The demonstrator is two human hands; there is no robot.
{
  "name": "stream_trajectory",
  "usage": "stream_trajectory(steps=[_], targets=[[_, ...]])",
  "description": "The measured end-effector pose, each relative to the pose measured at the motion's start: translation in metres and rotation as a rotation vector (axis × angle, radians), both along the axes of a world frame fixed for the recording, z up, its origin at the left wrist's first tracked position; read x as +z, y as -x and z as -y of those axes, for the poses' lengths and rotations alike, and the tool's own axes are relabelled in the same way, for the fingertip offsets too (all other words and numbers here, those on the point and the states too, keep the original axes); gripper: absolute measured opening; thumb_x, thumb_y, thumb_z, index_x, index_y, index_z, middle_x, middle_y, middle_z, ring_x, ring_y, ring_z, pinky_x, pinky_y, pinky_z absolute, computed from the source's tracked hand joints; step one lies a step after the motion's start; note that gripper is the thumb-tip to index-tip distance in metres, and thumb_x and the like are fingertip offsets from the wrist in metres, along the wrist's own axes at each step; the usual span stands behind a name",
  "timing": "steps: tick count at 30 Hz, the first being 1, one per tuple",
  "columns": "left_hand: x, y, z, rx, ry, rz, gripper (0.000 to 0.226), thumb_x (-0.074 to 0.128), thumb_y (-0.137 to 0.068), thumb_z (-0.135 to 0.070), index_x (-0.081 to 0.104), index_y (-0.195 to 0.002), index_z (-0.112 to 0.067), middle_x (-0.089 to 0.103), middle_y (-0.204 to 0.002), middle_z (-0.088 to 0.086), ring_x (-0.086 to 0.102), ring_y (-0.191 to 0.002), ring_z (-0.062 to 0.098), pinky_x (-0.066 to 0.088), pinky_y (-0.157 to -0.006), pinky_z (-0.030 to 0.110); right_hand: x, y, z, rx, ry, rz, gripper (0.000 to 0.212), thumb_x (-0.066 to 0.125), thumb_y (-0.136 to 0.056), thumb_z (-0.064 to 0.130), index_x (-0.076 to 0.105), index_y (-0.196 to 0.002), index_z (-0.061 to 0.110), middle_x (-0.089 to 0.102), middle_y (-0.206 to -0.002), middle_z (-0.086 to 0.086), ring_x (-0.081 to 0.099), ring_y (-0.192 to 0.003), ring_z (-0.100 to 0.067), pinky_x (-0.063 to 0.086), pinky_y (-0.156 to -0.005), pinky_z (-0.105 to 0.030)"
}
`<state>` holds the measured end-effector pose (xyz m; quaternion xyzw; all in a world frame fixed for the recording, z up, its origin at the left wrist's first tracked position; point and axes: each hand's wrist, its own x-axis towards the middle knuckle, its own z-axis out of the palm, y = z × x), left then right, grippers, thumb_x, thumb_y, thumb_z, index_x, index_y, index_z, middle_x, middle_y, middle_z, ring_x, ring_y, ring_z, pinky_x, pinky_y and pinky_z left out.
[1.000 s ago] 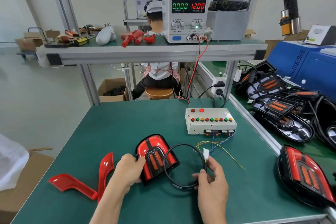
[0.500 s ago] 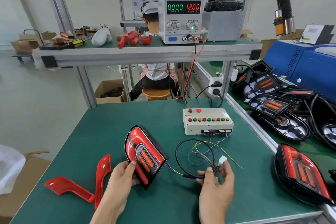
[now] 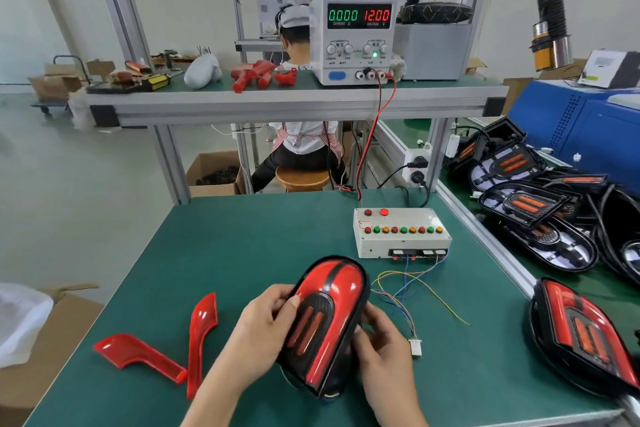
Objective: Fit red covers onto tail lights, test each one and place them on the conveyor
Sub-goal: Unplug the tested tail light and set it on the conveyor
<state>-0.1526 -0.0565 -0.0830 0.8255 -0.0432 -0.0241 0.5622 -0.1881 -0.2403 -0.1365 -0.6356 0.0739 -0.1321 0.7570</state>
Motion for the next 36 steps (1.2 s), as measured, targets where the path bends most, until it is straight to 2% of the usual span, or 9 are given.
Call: stream_trajectory(steps=[3,6,9,12,14,18,21,24,36], targets=[[-0.007,-0.001,0.009,-0.012,-0.088,0.074,0.013,0.055,-0.104,-0.035,0.066,-0.104,-0.04,0.075,-0.096,-0.02,0.07,-0.089,0.0,0.05,-0.076,0.012,0.003,-0.004,0.002,0.093,-0.099,-0.017,0.038,0.057,-0.094,-0.013,0.076,-0.11,0.016,0.077,-0.105,-0.013,0.071,-0.092,-0.016,0.056,-0.081,-0.028],[-0.014,0.0,0.016,0.004,-0.127,0.096,0.011,0.052,-0.103,-0.041,0.06,-0.102,-0.049,0.072,-0.095,-0.024,0.068,-0.087,-0.001,0.047,-0.071,0.008,0.006,-0.005,0.006,0.141,-0.179,-0.066,0.033,0.056,-0.095,-0.011,0.076,-0.11,0.01,0.075,-0.109,-0.018,0.07,-0.101,-0.028,0.055,-0.091,-0.041],[-0.018,0.001,0.019,0.034,-0.12,0.103,0.011,0.05,-0.104,-0.039,0.06,-0.103,-0.044,0.072,-0.095,-0.023,0.068,-0.088,0.0,0.048,-0.072,0.013,0.013,-0.008,0.011,0.215,-0.288,-0.161,0.038,0.043,-0.094,-0.011,0.077,-0.106,0.003,0.075,-0.103,-0.022,0.07,-0.087,-0.026,0.058,-0.075,-0.033],[-0.017,0.002,0.02,0.067,-0.124,0.101,0.011,0.05,-0.105,-0.037,0.061,-0.106,-0.039,0.071,-0.095,-0.027,0.067,-0.089,-0.002,0.047,-0.071,0.01,0.023,-0.007,0.015,0.247,-0.415,-0.248,0.039,0.044,-0.099,0.023,0.078,-0.102,0.004,0.073,-0.107,-0.016,0.069,-0.093,-0.025,0.052,-0.081,-0.035],[-0.015,0.004,0.023,0.078,-0.141,0.119,0.011,0.051,-0.105,-0.037,0.061,-0.109,-0.039,0.068,-0.094,-0.031,0.065,-0.088,-0.004,0.046,-0.07,0.007,0.03,-0.003,0.014,0.301,-0.367,-0.252,0.05,0.041,-0.103,0.041,0.074,-0.116,0.006,0.074,-0.117,-0.013,0.071,-0.109,-0.025,0.051,-0.095,-0.04],[-0.011,0.007,0.025,0.1,-0.126,0.133,0.012,0.056,-0.102,-0.038,0.065,-0.109,-0.04,0.069,-0.094,-0.034,0.066,-0.091,-0.008,0.047,-0.073,0.007,0.043,0.005,0.01,0.279,-0.259,-0.201,0.043,0.059,-0.09,0.032,0.069,-0.121,0.003,0.074,-0.116,-0.017,0.07,-0.113,-0.032,0.051,-0.103,-0.052],[-0.002,0.005,0.025,0.107,0.064,0.04,0.01,0.069,-0.093,-0.043,0.075,-0.101,-0.042,0.076,-0.096,-0.023,0.071,-0.092,-0.003,0.052,-0.08,0.016,0.053,0.009,0.018,0.195,-0.23,-0.217,0.033,0.058,-0.095,0.027,0.071,-0.114,0.003,0.075,-0.11,-0.018,0.072,-0.107,-0.033,0.059,-0.09,-0.046],[0.013,0.002,0.036,0.034,0.225,-0.035,0.01,0.077,-0.086,-0.041,0.078,-0.095,-0.045,0.079,-0.094,-0.011,0.075,-0.086,0.006,0.057,-0.069,0.018,0.068,0.014,0.036,0.083,-0.194,-0.244,0.029,0.058,-0.1,0.027,0.073,-0.105,0.003,0.077,-0.1,-0.017,0.076,-0.091,-0.028,0.061,-0.072,-0.035],[0.067,-0.012,0.207,-0.366,0.46,-0.298,0.018,0.064,-0.098,-0.002,0.077,-0.104,-0.012,0.08,-0.099,0.006,0.072,-0.092,0.019,0.058,-0.093,0.038,0.14,0.034,0.21,-0.283,0.094,-0.357,0.035,0.055,-0.103,0.035,0.073,-0.102,0.006,0.078,-0.09,-0.017,0.077,-0.08,-0.032,0.062,-0.07,-0.041]])
